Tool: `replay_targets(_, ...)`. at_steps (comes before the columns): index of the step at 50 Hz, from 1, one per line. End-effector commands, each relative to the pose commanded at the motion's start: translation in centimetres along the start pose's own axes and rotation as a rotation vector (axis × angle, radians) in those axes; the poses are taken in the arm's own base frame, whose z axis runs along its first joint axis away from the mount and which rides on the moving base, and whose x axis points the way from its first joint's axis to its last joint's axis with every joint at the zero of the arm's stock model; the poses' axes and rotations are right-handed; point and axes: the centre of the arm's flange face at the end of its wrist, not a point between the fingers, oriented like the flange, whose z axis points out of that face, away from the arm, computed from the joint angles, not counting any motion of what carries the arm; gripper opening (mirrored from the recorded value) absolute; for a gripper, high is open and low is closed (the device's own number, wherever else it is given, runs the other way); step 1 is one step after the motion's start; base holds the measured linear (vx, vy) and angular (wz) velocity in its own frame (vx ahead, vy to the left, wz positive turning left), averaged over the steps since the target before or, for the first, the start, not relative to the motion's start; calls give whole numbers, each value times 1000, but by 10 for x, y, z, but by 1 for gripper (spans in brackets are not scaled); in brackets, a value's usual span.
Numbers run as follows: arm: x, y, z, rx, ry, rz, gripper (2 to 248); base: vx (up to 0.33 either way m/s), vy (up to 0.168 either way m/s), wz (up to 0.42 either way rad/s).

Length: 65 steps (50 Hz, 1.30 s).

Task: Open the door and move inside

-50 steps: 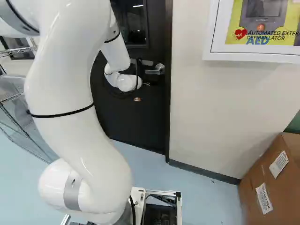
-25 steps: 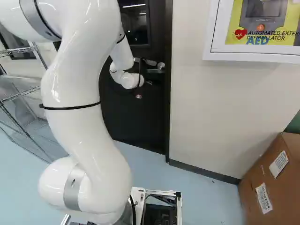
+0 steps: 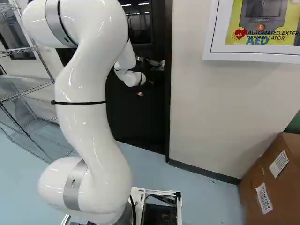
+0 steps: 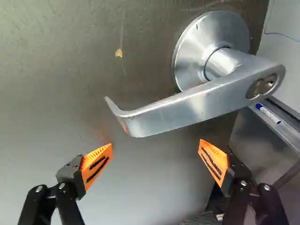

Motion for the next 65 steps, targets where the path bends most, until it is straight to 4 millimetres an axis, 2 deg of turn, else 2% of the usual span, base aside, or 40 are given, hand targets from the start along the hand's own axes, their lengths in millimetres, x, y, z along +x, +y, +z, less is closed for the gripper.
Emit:
replay_targets(39,5,-22,73,9,53,29,247,0,0,0)
replay_targets(65,5,-25,83,12,61,31,247,0,0,0)
